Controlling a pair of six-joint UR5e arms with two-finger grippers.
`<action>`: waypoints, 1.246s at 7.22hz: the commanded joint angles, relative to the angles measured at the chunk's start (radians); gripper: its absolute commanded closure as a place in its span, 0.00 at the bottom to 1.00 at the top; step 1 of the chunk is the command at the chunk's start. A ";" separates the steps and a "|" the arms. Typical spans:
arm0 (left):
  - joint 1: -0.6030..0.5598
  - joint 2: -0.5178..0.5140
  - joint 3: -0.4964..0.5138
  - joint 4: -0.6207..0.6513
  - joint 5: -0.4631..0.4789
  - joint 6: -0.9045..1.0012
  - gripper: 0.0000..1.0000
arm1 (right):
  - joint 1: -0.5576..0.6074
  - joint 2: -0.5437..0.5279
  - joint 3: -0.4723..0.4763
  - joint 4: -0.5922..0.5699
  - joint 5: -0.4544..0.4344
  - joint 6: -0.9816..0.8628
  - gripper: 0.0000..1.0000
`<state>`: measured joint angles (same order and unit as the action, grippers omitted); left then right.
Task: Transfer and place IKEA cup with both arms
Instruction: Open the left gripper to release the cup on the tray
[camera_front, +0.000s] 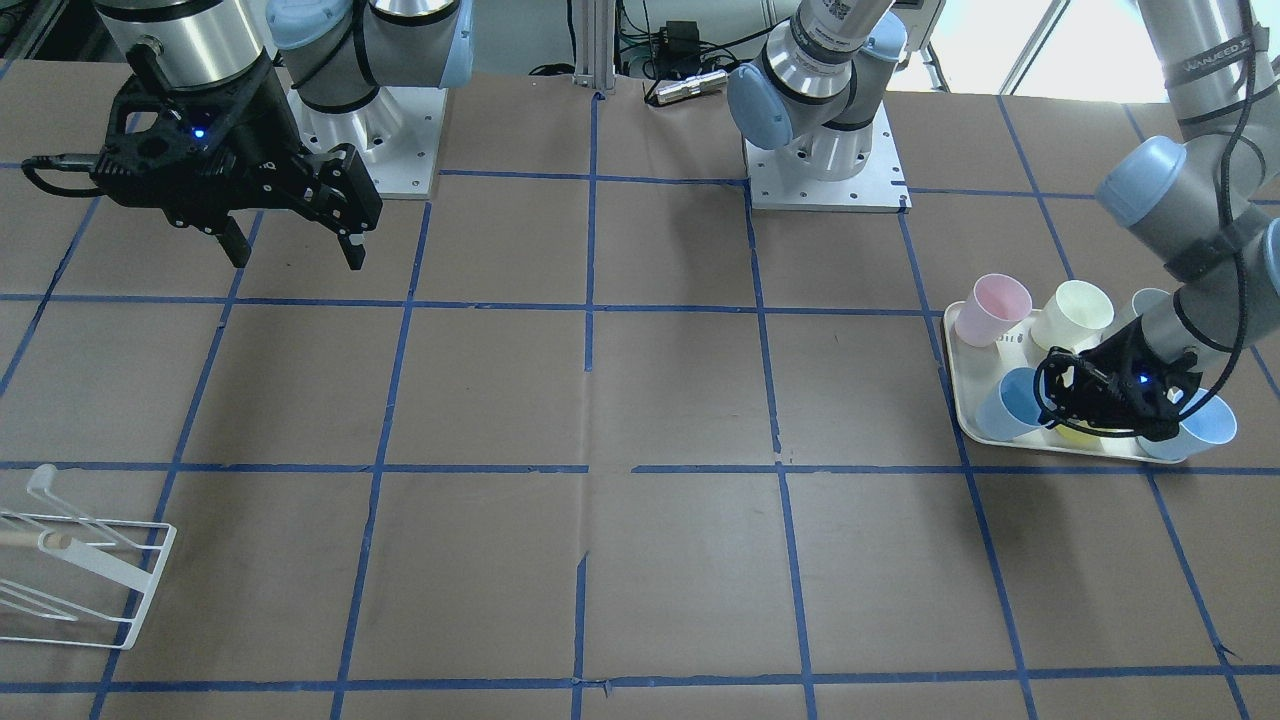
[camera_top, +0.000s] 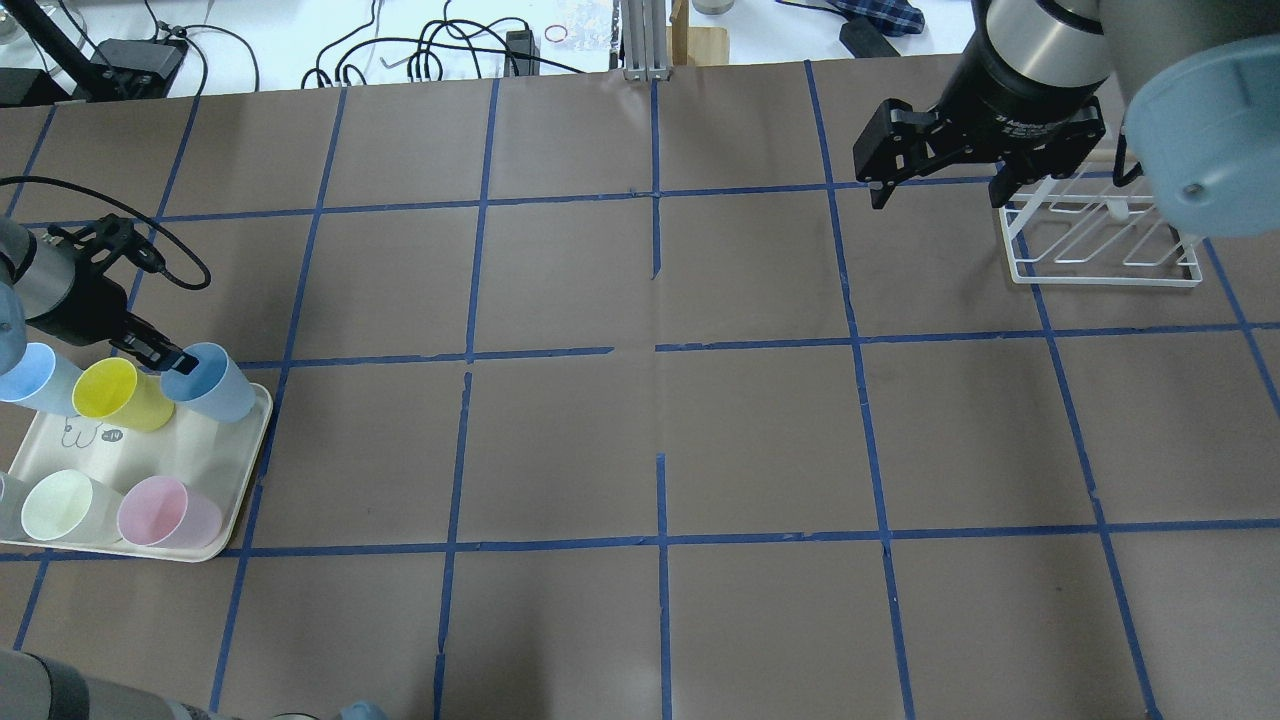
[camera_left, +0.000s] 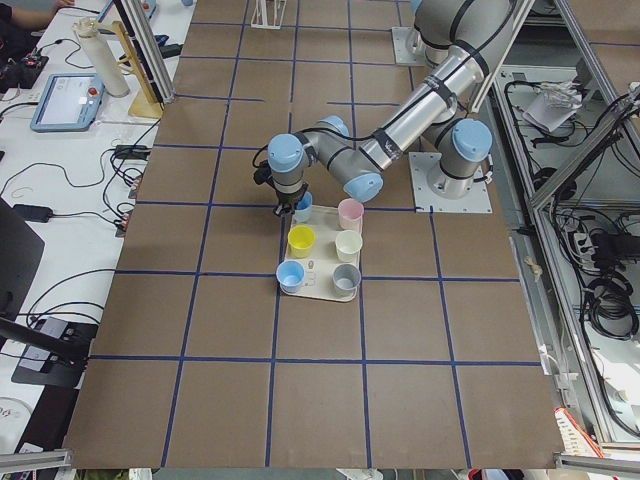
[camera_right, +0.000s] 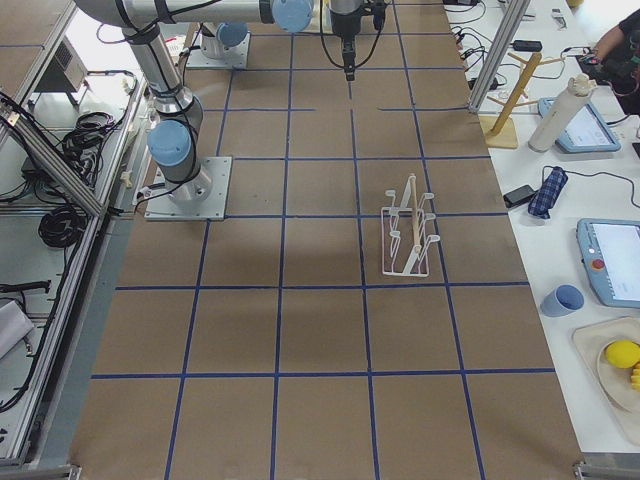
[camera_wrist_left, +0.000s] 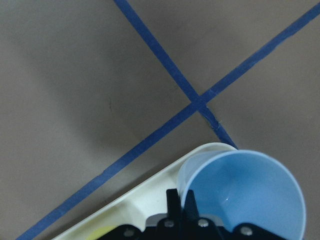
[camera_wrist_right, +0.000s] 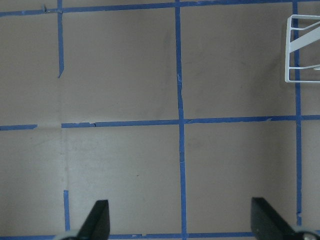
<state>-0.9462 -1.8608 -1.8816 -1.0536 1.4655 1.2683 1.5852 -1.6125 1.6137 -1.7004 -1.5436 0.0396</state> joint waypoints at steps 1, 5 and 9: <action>0.001 0.000 -0.040 0.012 -0.002 0.000 1.00 | 0.004 -0.007 -0.003 0.027 0.000 0.000 0.00; 0.001 0.000 -0.034 0.015 -0.002 -0.004 0.17 | 0.002 -0.009 -0.005 0.048 -0.009 -0.001 0.00; -0.064 0.046 0.105 -0.061 -0.001 -0.197 0.00 | 0.002 -0.018 -0.026 0.134 -0.023 -0.048 0.00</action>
<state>-0.9719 -1.8286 -1.8459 -1.0682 1.4647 1.1637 1.5877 -1.6303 1.5904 -1.5661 -1.5640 0.0165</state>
